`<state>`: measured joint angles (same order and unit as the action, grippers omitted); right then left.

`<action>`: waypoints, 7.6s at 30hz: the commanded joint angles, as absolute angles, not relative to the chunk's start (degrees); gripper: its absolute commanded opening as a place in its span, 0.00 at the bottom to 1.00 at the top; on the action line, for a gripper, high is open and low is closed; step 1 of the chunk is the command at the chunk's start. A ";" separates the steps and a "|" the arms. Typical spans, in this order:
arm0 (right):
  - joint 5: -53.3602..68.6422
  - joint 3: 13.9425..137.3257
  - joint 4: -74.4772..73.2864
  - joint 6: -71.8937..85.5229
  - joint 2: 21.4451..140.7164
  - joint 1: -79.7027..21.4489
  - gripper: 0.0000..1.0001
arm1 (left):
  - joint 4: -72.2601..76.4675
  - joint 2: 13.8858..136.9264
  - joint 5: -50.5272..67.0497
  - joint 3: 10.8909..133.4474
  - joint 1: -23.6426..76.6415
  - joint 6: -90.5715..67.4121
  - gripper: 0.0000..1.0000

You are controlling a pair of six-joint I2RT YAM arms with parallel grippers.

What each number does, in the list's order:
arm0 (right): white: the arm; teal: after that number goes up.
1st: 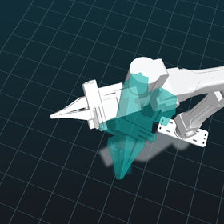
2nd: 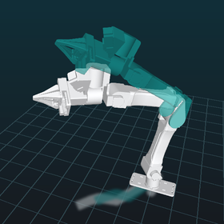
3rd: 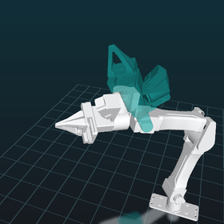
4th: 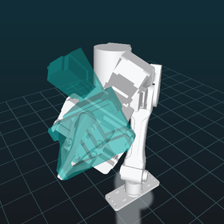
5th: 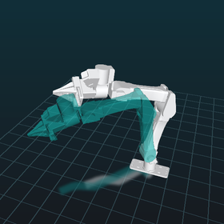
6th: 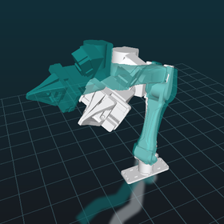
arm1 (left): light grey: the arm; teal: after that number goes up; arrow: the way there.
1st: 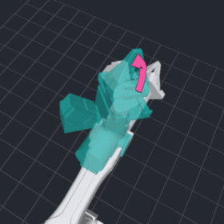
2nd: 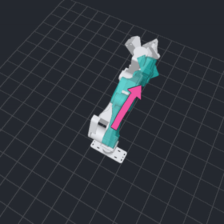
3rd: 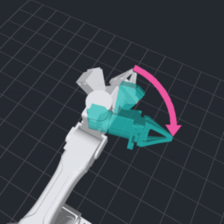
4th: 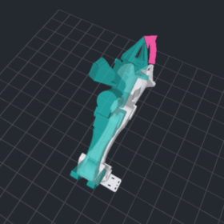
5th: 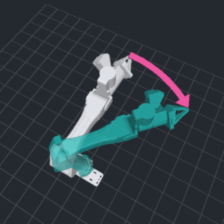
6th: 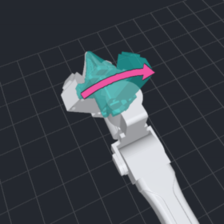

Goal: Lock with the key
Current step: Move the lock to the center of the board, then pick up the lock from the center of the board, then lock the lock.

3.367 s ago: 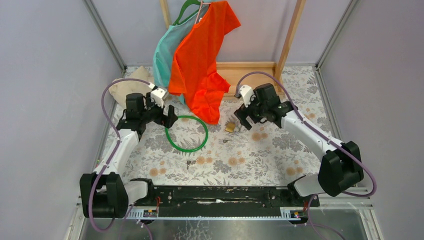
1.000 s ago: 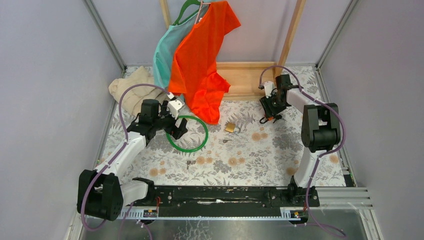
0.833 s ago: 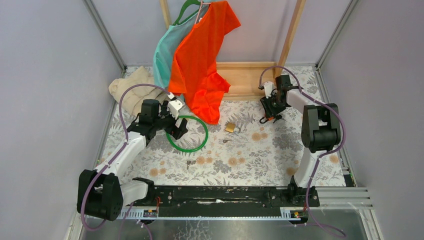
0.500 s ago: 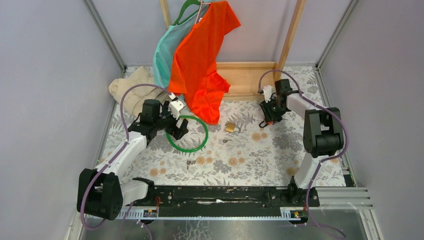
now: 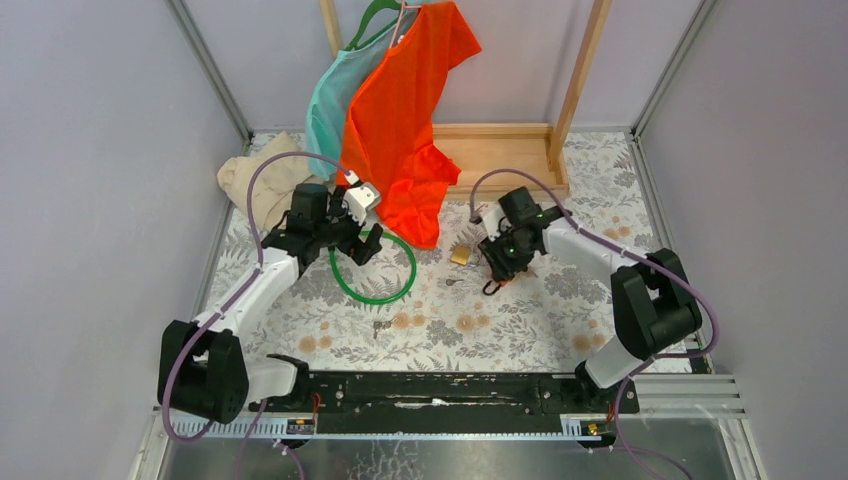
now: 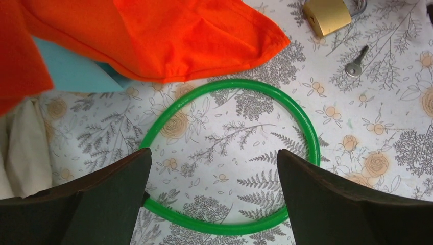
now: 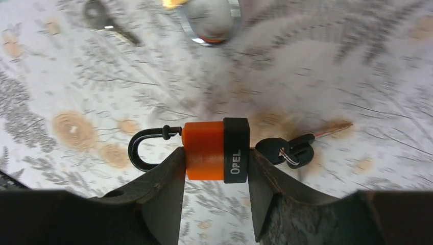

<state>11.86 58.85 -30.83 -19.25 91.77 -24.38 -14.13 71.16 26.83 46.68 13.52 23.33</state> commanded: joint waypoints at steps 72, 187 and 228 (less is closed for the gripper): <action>28.14 50.59 -32.94 -47.11 82.01 -38.68 0.97 | -11.39 75.02 27.77 50.39 15.82 22.61 1.00; 21.71 57.26 -19.45 -34.41 65.87 -36.21 0.00 | -6.22 89.51 62.48 64.32 29.71 -14.38 0.26; 27.28 54.52 -17.66 -32.90 64.34 -33.65 0.59 | -14.22 84.64 60.41 67.95 29.71 -1.83 0.00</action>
